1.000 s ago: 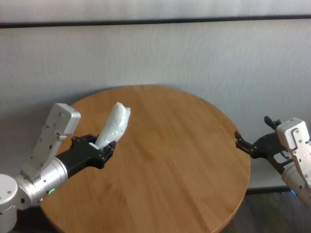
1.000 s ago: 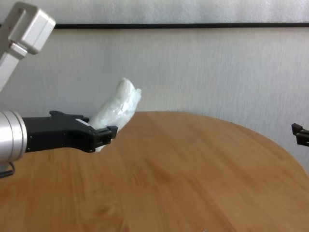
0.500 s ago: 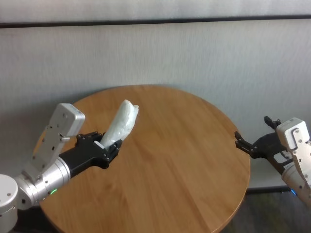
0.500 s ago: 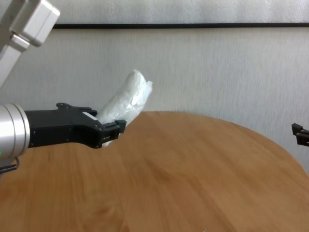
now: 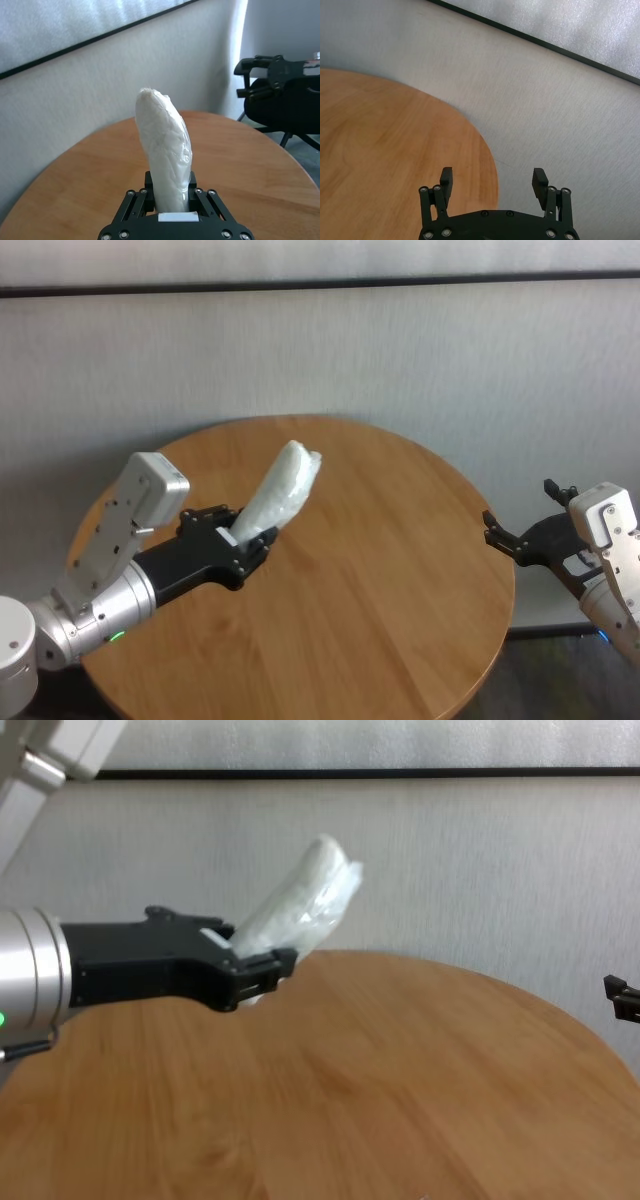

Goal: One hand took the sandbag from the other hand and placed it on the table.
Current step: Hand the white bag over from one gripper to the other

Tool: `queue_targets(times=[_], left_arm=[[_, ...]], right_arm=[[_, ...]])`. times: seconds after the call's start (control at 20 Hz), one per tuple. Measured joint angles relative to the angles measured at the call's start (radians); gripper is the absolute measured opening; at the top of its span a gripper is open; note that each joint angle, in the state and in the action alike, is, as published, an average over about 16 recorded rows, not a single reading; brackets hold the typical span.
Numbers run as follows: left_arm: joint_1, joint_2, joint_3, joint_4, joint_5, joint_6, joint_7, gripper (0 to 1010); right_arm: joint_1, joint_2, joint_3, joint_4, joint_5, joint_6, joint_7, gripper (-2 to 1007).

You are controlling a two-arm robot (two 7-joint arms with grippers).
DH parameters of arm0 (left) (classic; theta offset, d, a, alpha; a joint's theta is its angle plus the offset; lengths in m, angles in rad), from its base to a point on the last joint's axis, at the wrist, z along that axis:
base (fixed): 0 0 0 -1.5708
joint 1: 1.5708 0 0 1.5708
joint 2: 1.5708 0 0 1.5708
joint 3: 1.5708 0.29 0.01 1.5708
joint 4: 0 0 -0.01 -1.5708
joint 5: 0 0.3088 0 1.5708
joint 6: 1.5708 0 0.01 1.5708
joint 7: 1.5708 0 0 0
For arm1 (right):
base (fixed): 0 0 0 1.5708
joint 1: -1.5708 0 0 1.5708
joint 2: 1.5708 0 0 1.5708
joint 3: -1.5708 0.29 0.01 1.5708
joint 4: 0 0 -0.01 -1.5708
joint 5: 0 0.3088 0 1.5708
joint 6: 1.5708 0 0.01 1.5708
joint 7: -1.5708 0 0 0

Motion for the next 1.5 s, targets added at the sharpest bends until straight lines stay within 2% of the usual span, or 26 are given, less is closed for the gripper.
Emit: queue_targets(times=[0.7, 1.1, 1.5], left_arm=[[-0.022, 0.046, 0.06, -0.042, 0.0, -0.062, -0.055, 374], [-0.037, 0.058, 0.083, -0.049, 0.006, -0.077, -0.067, 374], [-0.041, 0.064, 0.093, -0.057, 0.009, -0.083, -0.066, 374]], right_arm=[[0.0, 0.0, 0.0, 0.0, 0.0, 0.0, 0.0, 1001], [0.0, 0.0, 0.0, 0.0, 0.0, 0.0, 0.0, 1001], [0.0, 0.0, 0.0, 0.0, 0.0, 0.0, 0.0, 1001]])
